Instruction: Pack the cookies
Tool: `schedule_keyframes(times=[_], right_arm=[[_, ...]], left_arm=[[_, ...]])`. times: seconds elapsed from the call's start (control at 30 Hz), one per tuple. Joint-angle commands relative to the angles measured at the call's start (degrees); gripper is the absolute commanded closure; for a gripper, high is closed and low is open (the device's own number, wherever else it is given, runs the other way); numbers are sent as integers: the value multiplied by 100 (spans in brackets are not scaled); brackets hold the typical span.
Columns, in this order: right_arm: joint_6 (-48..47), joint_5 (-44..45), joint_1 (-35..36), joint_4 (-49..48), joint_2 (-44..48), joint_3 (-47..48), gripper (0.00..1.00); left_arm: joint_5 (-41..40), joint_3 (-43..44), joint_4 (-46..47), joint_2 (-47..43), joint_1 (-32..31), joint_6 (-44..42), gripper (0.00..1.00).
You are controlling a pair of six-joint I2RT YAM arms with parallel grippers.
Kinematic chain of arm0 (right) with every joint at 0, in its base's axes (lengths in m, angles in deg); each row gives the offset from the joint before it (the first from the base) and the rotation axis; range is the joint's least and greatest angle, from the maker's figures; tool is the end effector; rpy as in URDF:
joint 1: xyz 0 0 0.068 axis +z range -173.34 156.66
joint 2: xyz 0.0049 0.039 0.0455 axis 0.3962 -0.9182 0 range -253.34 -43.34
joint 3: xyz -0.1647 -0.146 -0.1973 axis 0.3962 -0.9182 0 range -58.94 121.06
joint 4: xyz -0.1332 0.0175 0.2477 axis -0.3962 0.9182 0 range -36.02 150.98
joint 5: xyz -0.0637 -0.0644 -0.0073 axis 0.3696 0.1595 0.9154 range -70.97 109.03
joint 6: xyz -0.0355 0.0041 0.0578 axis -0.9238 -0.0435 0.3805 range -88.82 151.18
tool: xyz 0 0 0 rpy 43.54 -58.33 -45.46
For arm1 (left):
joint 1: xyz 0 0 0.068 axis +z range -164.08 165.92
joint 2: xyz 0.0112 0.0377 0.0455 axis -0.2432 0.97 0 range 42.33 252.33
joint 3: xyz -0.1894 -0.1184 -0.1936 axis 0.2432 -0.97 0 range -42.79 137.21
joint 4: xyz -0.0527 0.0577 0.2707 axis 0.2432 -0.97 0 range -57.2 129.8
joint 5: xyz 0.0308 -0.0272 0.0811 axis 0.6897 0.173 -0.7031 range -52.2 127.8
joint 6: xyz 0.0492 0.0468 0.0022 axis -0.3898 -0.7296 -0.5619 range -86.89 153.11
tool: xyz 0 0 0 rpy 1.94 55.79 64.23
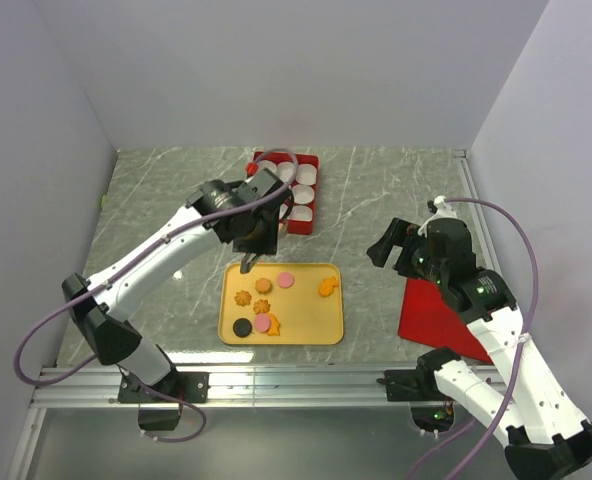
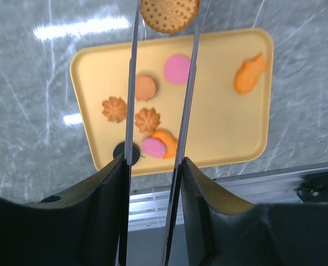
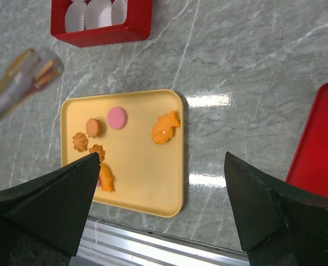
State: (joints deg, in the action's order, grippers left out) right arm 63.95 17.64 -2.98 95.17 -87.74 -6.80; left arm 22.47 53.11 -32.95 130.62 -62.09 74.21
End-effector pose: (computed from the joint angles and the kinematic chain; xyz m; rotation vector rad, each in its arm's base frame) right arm 0.1663 0.0632 0.3392 0.2242 2.1969 0.5553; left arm 0.2254 -0.2290 0.3807 0.0812 2.6440 -0.1554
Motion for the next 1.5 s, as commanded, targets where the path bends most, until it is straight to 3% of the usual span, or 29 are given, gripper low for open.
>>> schedule_keyframes(times=[0.0,0.27,0.5,0.9,1.17,1.33,1.47], right_arm=[[27,95,-15,-155,-60,156,0],[-25,86,-14,-243,-429,577,0],[-122,-54,-23,-559,-894,754,0],[-579,-81,20,-190,-1879,1554,0],[-939,560,504,38,-2160,1896,0],[-922,526,566,-14,-2187,1826,0],[-913,446,592,-15,-2196,1817,0]], left_arm=[[-268,892,-249,372,230,-383,55],[-32,2028,603,1541,1354,-937,58],[-58,3434,1131,2807,1856,-1209,58],[145,3242,2396,3633,2111,-1368,56],[-136,3681,2266,4187,2120,-1429,54],[-321,3252,2441,4003,2120,-1438,44],[-462,3163,2485,4038,2120,-1473,41]])
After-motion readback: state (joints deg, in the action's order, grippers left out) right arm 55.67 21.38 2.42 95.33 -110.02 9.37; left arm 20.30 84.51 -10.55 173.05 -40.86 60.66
